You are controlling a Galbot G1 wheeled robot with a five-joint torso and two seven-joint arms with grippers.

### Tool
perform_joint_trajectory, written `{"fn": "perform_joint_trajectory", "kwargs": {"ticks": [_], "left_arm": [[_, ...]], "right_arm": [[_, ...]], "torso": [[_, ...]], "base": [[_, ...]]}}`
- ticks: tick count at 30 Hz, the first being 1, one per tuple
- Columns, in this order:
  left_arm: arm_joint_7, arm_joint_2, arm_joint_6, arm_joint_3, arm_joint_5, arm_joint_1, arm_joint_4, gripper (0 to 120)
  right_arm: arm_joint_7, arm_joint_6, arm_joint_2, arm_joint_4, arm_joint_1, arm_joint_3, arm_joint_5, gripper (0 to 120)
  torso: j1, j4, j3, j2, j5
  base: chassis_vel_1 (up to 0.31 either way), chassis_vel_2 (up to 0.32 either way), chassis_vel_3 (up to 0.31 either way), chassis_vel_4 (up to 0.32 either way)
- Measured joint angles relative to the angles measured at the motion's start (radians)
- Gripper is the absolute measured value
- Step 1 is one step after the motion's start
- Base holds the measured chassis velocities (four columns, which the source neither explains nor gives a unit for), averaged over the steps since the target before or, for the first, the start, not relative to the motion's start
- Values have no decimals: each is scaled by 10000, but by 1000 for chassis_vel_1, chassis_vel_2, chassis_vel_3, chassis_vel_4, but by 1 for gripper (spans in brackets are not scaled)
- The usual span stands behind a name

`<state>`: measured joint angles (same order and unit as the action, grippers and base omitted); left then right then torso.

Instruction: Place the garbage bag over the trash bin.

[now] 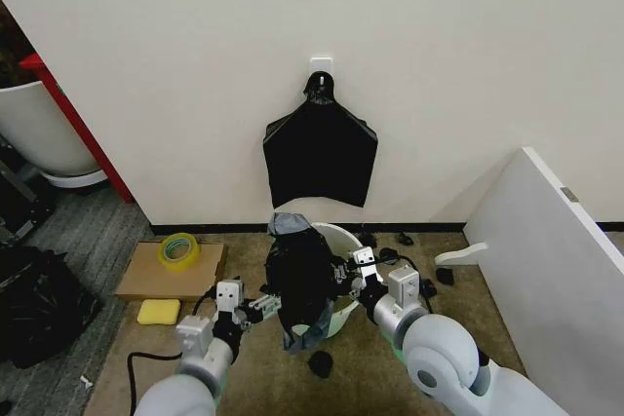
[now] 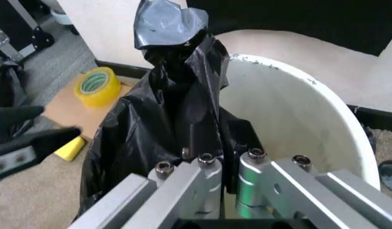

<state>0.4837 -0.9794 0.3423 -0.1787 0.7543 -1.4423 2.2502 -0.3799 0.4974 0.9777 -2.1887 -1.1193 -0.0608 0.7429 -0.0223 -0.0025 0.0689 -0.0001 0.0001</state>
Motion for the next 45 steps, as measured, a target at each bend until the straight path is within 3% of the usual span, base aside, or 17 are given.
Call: {"fn": "perform_joint_trajectory", "kwargs": {"ticks": [4, 11, 18, 26, 32, 34, 45], "left_arm": [[579, -85, 1032, 70, 1319, 892, -215, 97], [1174, -148, 2475, 264, 1798, 2038, -662, 99], [1915, -496, 3113, 898, 3125, 3253, -1464, 97], [2323, -688, 3531, 1280, 3490, 3811, -1983, 96], [3186, -1051, 3885, 1638, 4245, 4170, -2375, 95], [3268, -1158, 3885, 1710, 4360, 4271, -2491, 93], [3798, -1303, 3800, 1865, 4800, 4533, -2894, 50]], "right_arm": [[-12, 2, -12, 1, 33, -16, 21, 0], [-25, 6, -24, -3, -23, 9, 31, 0], [-29, 6, -33, -20, -91, 49, 29, 0], [-29, 6, -60, 13, 8, 35, 95, 0], [-38, 7, -1, 30, 2, 17, 134, 0], [-43, 8, 1, 29, -5, 20, 140, 0], [-84, 1, -47, -85, -181, 193, 198, 0]], "torso": [[0, 0, 0, 0, 0], [0, -1, 0, 0, 1], [0, -1, 0, 1, 2], [0, 0, 0, 1, 2], [1, 0, 0, 1, 3], [1, 0, 0, 1, 1], [2, 0, -2, 2, 5]], "base": [[0, 0, 0, 0], [0, 0, 0, 0], [0, 0, 0, 0], [0, 0, 0, 0], [0, 0, 0, 0], [0, 0, 0, 0], [0, 0, 0, 0]]}}
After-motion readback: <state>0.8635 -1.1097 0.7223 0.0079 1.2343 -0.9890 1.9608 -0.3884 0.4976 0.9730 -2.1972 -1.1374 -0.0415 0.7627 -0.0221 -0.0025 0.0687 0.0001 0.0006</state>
